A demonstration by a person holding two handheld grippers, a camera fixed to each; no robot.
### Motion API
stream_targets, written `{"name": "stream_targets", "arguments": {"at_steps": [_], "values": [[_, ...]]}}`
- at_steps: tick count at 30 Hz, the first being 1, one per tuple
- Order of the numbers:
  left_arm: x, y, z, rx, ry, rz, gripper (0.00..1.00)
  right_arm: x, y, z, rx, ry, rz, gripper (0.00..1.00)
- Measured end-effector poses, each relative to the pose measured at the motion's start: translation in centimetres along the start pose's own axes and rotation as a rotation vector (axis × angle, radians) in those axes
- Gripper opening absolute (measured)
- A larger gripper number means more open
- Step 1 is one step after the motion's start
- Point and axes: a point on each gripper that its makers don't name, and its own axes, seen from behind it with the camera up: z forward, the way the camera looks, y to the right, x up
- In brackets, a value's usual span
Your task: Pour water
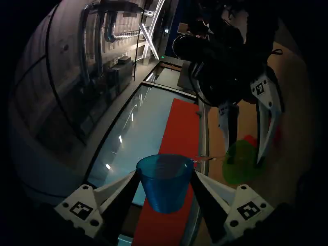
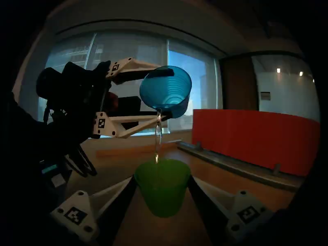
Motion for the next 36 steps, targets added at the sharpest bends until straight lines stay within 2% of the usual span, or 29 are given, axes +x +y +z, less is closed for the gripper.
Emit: {"name": "stream_targets", "arguments": {"at_steps": [36], "values": [[0.49,-0.53,-0.03,0.020,-0.011,0.136,0.85,-0.47,0.41,-0.17,-0.008,0.014,0.004,0.92]]}}
